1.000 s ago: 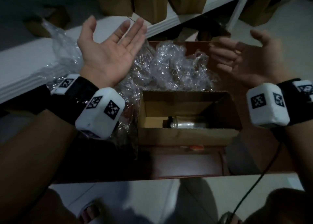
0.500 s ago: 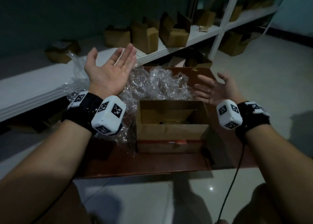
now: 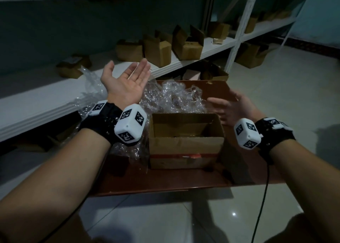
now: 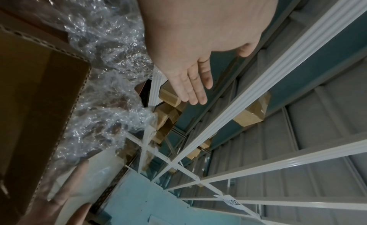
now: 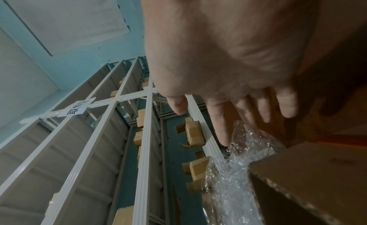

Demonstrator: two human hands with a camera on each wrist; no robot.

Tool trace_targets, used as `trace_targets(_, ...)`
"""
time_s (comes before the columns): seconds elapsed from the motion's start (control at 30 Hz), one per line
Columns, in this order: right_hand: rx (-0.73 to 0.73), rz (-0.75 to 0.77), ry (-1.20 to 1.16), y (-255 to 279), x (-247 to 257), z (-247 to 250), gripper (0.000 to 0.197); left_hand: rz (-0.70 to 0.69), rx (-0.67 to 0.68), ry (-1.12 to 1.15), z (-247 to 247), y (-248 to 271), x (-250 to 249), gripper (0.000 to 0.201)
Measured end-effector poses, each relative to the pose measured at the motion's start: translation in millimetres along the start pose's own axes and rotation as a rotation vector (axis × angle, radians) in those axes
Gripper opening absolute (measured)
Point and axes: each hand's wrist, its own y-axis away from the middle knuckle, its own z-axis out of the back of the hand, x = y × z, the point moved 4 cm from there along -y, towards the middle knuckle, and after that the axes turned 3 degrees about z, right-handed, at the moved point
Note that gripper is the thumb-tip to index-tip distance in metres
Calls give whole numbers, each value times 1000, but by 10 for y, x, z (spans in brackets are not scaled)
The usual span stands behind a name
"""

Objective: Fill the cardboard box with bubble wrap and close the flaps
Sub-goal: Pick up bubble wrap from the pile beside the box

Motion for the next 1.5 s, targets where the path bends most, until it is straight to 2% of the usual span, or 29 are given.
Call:
trace_targets(0.13, 14, 29, -39, 5, -4, -62, 72, 12, 18, -6, 17, 103, 7, 55)
trace_targets(0.3, 78, 43, 31, -89, 38, -227, 73, 33, 57, -64, 4, 39, -33, 55)
trace_targets(0.5, 8, 235, -89, -147, 309, -305, 59, 41, 49, -116, 45, -172, -67, 54)
trace_targets(0.67, 76, 389, -220, -46, 567, -281, 59, -12, -41, -235, 222, -309, -66, 48)
trace_targets(0.8, 160, 474, -304, 26, 702, -409, 58, 110, -5, -367, 270, -345, -58, 61)
trace_targets(0.93, 229, 467, -320, 66, 734, -619, 54, 291, 152, -429, 111, -247, 127, 73)
trace_targets(1.07, 214, 448, -320, 61, 640, -769, 52, 279, 137, -461, 41, -205, 192, 74)
trace_targets(1.2, 205, 429, -312, 25, 557, -826, 54, 326, 200, -479, -15, -139, 192, 82)
trace_targets(1.27, 219, 428, -259, 9, 538, -864, 57, 338, 245, -514, -85, -65, 201, 76)
trace_targets(1.37, 240, 443, -151, -5, 507, -914, 62, 307, 270, -635, -130, -27, 168, 48)
trace_targets(1.43, 237, 449, -85, 6, 500, -929, 57, 308, 269, -728, -120, -54, 149, 53)
trace_targets(1.5, 208, 471, -35, 28, 528, -927, 48, 291, 220, -729, -69, -120, 116, 57)
